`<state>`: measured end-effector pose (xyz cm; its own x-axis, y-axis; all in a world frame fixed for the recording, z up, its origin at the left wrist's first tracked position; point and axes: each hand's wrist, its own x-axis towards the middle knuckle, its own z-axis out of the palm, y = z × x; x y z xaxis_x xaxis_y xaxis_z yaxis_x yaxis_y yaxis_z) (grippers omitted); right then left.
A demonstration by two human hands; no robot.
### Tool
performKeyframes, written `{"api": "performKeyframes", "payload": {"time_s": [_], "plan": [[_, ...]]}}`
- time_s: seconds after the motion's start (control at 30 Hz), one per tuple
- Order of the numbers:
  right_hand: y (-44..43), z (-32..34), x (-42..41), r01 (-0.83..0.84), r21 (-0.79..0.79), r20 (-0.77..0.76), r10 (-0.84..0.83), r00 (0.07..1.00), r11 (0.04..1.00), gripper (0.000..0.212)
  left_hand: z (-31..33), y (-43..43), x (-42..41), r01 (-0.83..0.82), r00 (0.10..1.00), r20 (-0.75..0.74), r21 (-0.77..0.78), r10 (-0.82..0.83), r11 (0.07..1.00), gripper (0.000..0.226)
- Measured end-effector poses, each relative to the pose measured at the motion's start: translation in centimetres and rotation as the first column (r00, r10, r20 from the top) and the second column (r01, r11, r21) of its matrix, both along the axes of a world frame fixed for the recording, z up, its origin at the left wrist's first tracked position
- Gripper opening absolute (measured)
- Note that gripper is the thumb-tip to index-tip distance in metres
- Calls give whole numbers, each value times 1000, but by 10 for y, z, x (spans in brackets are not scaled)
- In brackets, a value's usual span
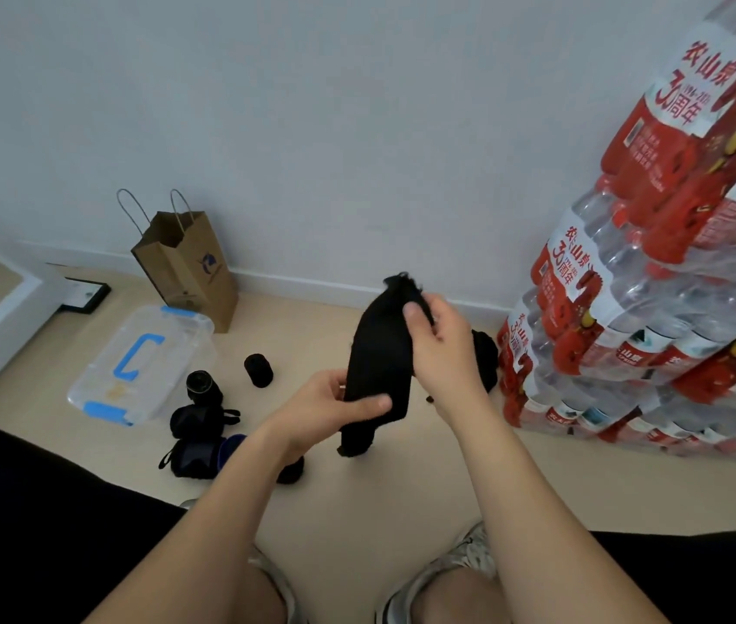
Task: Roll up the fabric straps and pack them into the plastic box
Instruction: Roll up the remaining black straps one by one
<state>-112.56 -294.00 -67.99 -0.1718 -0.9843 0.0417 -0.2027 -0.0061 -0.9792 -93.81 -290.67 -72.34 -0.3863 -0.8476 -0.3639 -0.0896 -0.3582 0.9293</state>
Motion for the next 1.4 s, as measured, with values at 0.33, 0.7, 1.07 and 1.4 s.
{"api": "performKeyframes", "payload": {"time_s": [0.33,0.7,1.07,1.4], "plan": [[-9,6,-37,-217,258,650,-3,760,941,45,-17,3,-13,-53,996,-64,133,62,990,32],[28,-72,-42,-545,617,252,513,821,568,24,-4,-15,-17,-374,838,-334,223,431,900,33],[15,-74,-17,-385,444,368,227,902,809,36,-8,-3,-9,-58,997,55,262,45,963,20],[7,-98,5,7,468,-113,52,992,884,21,-18,-10,-22,-220,975,36,299,220,929,44]]}}
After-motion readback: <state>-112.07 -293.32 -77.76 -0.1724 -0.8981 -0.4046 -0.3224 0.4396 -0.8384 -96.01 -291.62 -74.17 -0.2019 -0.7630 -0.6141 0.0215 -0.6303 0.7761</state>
